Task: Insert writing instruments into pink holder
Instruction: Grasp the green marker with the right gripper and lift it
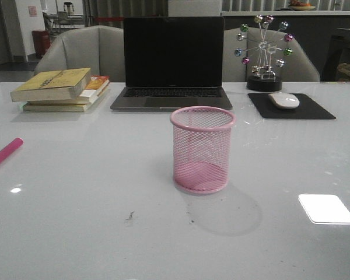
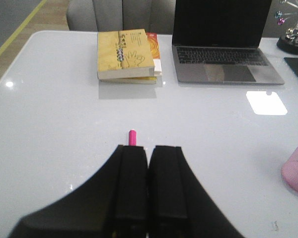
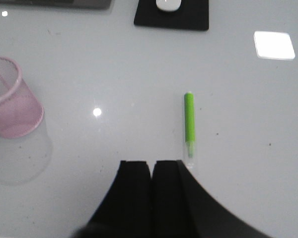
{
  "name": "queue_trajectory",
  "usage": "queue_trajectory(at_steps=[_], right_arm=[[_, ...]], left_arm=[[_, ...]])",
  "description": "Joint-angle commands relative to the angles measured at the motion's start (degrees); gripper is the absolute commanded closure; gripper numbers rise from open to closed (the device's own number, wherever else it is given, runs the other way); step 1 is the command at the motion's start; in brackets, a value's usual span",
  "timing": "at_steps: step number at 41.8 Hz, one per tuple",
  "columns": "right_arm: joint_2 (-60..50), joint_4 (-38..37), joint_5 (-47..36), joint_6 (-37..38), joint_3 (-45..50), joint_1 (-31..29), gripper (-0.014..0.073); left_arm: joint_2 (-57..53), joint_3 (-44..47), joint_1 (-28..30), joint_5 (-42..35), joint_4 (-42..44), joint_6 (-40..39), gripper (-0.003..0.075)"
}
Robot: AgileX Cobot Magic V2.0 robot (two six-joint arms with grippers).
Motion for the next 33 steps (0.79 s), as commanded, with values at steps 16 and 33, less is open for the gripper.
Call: queue_trajectory(at_steps=[16,33], right_arm=[[16.1,-1.3,-4.4,0.6,-1.3,-0.4,0.0186],[42.6,-1.4,-4.7,1.0,-15.7,-9.9,0.0123]], left_arm=[[7.2,0.9,-0.7,-6.3,-0.8,1.2,0.0536],[9.6,0.9,-19.7,-6.7,-0.7,1.2,0.0196]])
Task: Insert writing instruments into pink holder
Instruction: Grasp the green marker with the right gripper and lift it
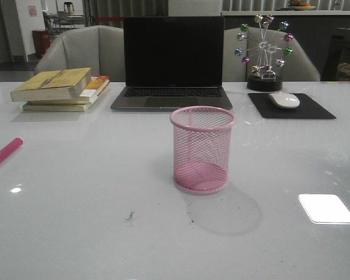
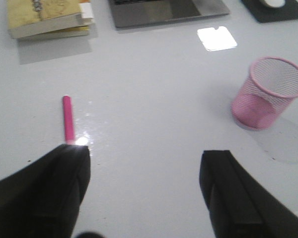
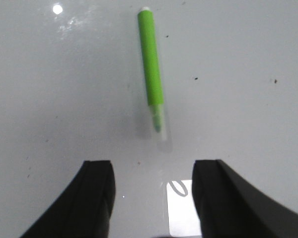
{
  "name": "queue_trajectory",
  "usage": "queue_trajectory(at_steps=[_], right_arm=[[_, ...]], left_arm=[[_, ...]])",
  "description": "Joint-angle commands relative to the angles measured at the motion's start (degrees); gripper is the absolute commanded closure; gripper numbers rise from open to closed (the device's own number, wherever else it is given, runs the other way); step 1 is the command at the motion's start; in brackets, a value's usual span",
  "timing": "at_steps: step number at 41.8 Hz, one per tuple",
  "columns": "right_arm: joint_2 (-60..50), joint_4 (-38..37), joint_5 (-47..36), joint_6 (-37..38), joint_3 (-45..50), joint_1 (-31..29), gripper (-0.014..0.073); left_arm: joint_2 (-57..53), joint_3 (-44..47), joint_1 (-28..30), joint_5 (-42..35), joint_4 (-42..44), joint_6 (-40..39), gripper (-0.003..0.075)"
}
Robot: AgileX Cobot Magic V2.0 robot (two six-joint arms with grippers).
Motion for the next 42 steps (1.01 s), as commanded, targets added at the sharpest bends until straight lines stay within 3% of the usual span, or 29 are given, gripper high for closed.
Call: queue_trajectory(at_steps=[1,7,15,23,30,42], right_arm=[[6.1,-0.7,-2.2,-1.8,-6.0,-0.7,0.0123],[16.0,-0.7,-0.6,-2.3,-13.4,-0.7,0.0123],[28.3,-0.3,4.1,-3.4,-23.6,-0.7,0.0123],[34.7,5.0,6.4,-8.9,-29.7,-0.7,0.0123],[36.9,5.5,6.3,-9.4,-31.9,-0.7,0.0126],[38.9,4.1,7.5,-9.4,-32.3,-0.7,0.0262]], left_arm=[[0.3,-1.6,-4.7,-3.8,-0.6,0.0,0.0202],[0.3,-1.6,-8.8,-3.9,-0.6,0.0,0.0231],[0.3,-1.6,-9.9,-3.7,-0.8,0.0,0.0262],[0.3,-1.6,-9.9,-3.7,-0.8,0.0,0.0267],[0.3,-1.6,-9.9,-3.7,-0.8,0.0,0.0267],[0.3,-1.6,-9.9,-3.7,-0.8,0.0,0.0267]])
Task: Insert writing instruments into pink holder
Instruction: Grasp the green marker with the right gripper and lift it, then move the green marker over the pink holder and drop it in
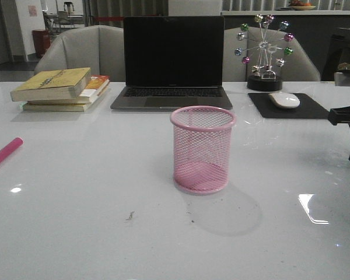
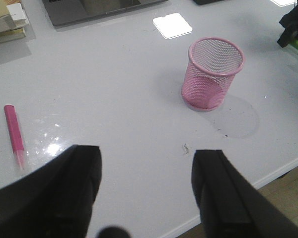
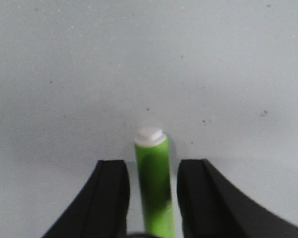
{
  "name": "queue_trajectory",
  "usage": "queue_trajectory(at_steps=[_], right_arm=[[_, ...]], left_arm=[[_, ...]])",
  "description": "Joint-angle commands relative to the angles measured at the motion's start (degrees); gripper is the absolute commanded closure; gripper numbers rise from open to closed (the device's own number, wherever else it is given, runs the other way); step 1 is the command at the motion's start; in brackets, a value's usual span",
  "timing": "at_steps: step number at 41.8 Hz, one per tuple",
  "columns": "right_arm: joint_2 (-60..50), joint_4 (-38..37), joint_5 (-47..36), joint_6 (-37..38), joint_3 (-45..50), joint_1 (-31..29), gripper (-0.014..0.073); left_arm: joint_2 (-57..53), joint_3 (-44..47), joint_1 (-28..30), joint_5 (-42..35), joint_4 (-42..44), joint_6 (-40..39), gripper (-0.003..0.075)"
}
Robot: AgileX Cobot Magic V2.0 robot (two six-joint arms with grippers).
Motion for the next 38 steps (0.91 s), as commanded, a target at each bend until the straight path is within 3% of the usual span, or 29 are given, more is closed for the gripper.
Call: queue_trajectory(at_steps=[1,5,13,17,26,33,38], right_arm=[[-2.2,-0.4,0.1,-0.5,-1.6,-0.4,0.0262],[-2.4,-0.4,0.1,-0.5,-1.6,-0.4,0.0279],[-7.1,-0.3,-1.9,-0.5,-1.4,-0.4,0.0473],[-12.8,0.6,-6.6,-0.5,0.0,0.4,0.0489],[-34.0,7.1,-32.8,-0.5,14.9,8.5,0.0492],[-47.3,7.2,-57.9,-0.5,28.0,22.1,0.0492],[-50.3,7.0,-68.4,-0.5,32.6,30.5,0.0492]], left_arm=[[0.0,-1.6,-0.4,-4.1,-0.7,-0.1,0.0267],[0.0,-1.6,-0.4,-4.1,-0.7,-0.1,0.0267],[0.0,-1.6,-0.4,-4.1,-0.7,-0.1,0.0267],[0.0,-1.6,-0.4,-4.1,-0.7,-0.1,0.0267],[0.0,-1.6,-0.4,-4.1,-0.7,-0.1,0.0267],[0.0,-1.6,-0.4,-4.1,-0.7,-0.1,0.0267],[0.0,-1.6,-0.4,-4.1,-0.7,-0.1,0.0267]])
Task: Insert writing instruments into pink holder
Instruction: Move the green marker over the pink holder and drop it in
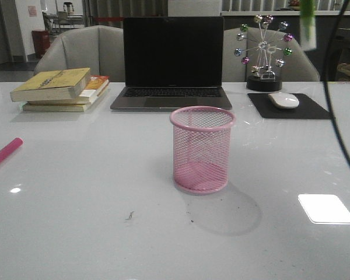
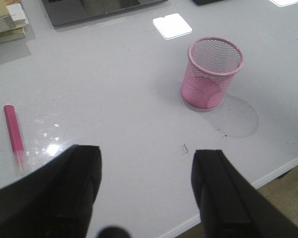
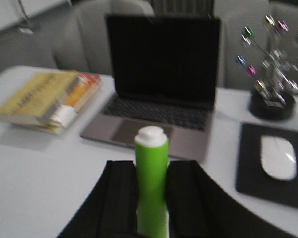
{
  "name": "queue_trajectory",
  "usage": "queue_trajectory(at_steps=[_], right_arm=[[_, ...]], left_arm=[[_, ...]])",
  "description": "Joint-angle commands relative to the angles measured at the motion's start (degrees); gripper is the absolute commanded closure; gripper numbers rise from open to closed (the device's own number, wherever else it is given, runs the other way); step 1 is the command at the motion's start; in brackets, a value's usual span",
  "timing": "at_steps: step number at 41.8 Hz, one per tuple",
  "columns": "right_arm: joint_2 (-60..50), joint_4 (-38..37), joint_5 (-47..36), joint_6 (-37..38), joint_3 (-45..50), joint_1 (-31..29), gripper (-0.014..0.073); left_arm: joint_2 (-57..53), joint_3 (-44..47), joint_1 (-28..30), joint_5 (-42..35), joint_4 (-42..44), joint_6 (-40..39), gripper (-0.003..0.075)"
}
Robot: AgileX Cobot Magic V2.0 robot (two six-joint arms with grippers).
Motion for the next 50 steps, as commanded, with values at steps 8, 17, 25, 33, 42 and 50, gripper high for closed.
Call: queue_trajectory(at_steps=[8,17,25,33,42,50], right_arm=[[2.2,-4.3,-19.3,-0.4,1.5,11.3,0.0492],[12.2,-6.6,-22.6,-0.4,1.5,11.8,0.0492],[19.6,-6.6,-22.8,0.7,1.5,11.8,0.049],[23.7,-6.6,-22.8,3.7,1.5,11.8,0.0312],[20.0,-6.6,-22.3,4.0,1.4,11.8,0.0113],[5.7,-6.6,-4.5,4.0,1.4,11.8,0.0115]], left_arm=[[0.0,-1.6,-0.4,-4.2,-0.7,-0.1,0.0267],[0.0,-1.6,-0.4,-4.2,-0.7,-0.1,0.0267],[0.0,-1.6,-0.4,-4.2,-0.7,-0.1,0.0267],[0.0,-1.6,-0.4,-4.3,-0.7,-0.1,0.0267],[0.0,-1.6,-0.4,-4.5,-0.4,-0.1,0.0267],[0.0,-1.6,-0.4,-4.5,1.2,-0.1,0.0267]])
